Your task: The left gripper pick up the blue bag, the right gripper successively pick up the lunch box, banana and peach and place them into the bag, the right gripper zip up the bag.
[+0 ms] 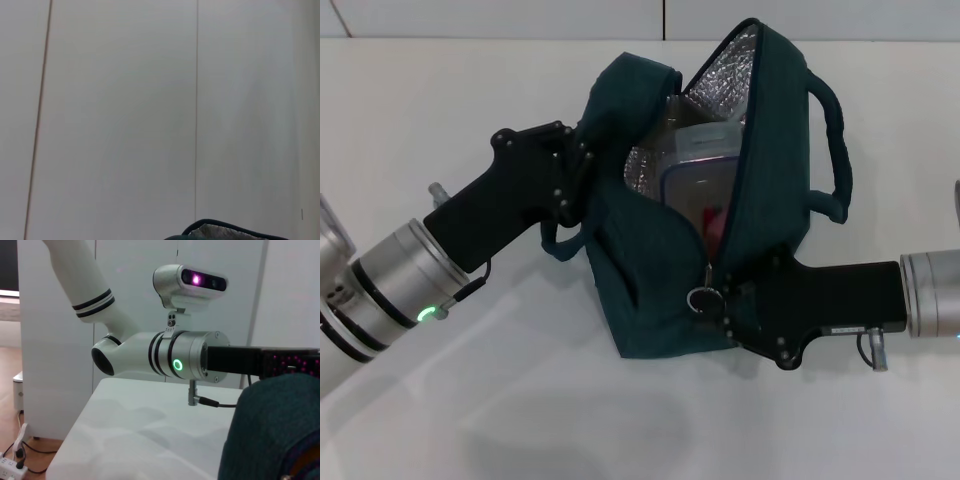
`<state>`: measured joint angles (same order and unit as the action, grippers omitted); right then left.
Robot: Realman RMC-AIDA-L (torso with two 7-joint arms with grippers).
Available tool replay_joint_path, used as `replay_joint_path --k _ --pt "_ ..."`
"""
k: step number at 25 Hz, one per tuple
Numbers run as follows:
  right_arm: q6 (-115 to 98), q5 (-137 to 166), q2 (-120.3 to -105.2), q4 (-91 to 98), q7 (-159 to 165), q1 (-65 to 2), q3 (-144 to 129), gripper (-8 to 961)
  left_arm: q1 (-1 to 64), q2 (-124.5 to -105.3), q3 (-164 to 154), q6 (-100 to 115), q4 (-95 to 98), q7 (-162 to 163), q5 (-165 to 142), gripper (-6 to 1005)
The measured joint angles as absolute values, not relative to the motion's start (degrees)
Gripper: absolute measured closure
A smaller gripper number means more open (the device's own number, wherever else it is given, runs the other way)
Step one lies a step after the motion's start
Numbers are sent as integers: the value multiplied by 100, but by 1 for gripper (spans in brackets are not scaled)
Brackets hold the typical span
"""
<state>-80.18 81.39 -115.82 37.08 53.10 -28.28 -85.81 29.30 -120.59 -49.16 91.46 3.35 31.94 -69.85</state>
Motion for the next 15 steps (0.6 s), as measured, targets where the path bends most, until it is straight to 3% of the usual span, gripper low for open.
replay_joint_path --k 9,15 --pt "-8051 8083 -11583 3698 5304 -2808 -8568 845 2928 -12058 -4917 9157 334 3200 -6977 935" --pt "-7998 8007 -11584 3698 5287 -2784 -8569 915 2930 -12063 -4896 9144 334 3187 -6974 892"
